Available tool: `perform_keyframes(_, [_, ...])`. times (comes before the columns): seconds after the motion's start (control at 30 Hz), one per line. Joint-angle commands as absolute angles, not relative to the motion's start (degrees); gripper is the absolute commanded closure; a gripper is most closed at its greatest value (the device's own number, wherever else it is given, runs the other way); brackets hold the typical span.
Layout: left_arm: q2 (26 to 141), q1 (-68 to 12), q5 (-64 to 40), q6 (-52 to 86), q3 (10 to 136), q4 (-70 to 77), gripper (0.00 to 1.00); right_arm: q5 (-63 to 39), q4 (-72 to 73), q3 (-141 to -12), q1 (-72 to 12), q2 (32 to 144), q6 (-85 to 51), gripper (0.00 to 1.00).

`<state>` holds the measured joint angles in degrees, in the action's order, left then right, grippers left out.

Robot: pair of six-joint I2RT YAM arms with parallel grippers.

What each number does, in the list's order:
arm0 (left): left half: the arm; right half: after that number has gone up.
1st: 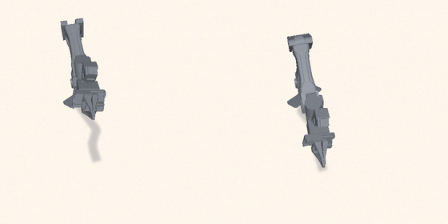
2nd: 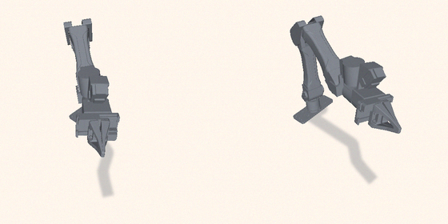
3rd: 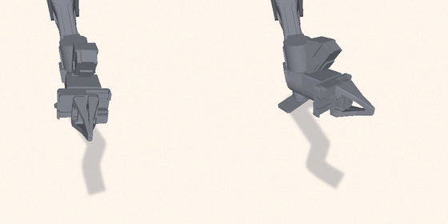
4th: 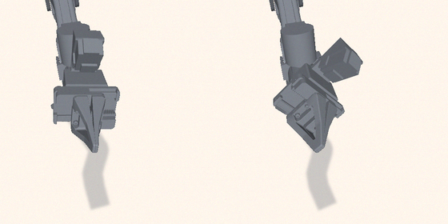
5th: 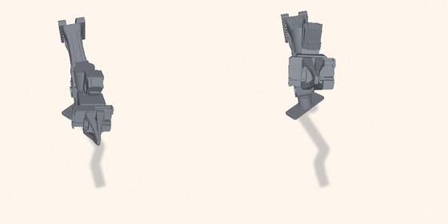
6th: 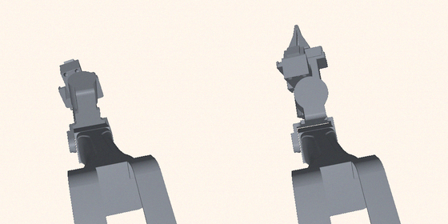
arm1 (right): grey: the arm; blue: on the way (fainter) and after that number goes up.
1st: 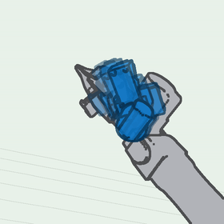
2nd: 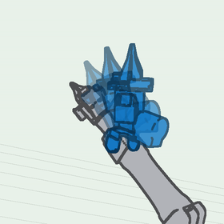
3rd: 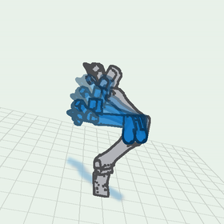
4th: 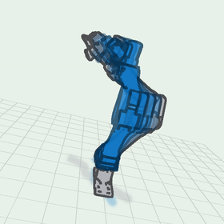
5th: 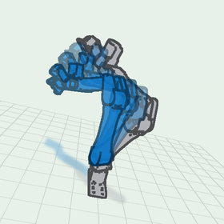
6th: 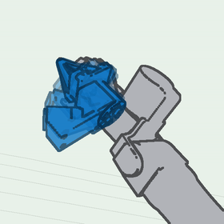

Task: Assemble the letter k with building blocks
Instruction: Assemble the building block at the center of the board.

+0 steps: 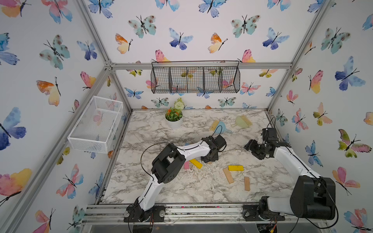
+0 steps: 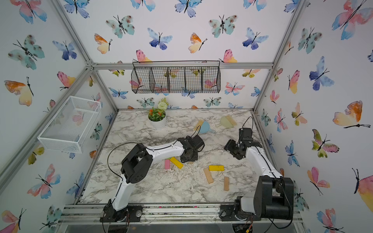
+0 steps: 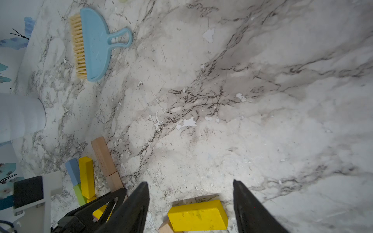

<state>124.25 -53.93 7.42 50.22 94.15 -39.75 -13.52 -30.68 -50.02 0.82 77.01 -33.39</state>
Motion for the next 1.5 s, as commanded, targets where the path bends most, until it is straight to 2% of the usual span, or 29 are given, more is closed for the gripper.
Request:
perform_keyframes(0.0, [124.96, -53.38, 8.09, 50.89, 92.73, -41.72, 0.97, -14.01, -30.0, -49.31, 1.14, 75.87, -33.27, 0.32])
perform_keyframes(0.3, [125.16, -53.26, 8.0, 51.05, 92.54, -41.84, 0.96, -14.1, -29.93, -49.22, 1.14, 75.77, -33.31, 0.32])
perform_keyframes(0.53, [125.16, -53.3, 7.73, 50.66, 92.98, -41.91, 0.74, -14.06, -29.92, -49.15, 1.14, 75.85, -33.29, 0.32])
perform_keyframes(0.67, [125.18, -53.35, 7.82, 50.73, 93.24, -42.19, 0.7, -14.05, -29.96, -49.14, 1.14, 75.67, -33.31, 0.32])
perform_keyframes(0.77, [125.0, -53.28, 7.91, 50.64, 93.4, -42.4, 0.59, -13.98, -29.95, -49.13, 1.14, 75.76, -33.26, 0.32])
perform_keyframes(0.87, [124.86, -53.31, 8.07, 50.45, 93.49, -42.38, 0.52, -14.07, -29.88, -49.13, 1.14, 75.76, -33.31, 0.32])
perform_keyframes(1.17, [123.89, -53.31, 7.84, 48.05, 96.43, -42.54, 0.49, -13.81, -30.39, -49.69, 1.14, 75.61, -33.09, 0.32])
perform_keyframes(1.33, [121.06, -53.87, 8.86, 44.03, 100.22, -42.84, 0.48, -12.66, -36.17, -49.81, 1.05, 73.27, -31.04, 0.34])
perform_keyframes(1.47, [116.87, -54.4, 11.91, 40.94, 101.07, -42.37, 0.41, -14.13, -40.44, -45.18, 0.96, 69.03, -29.94, 0.36])
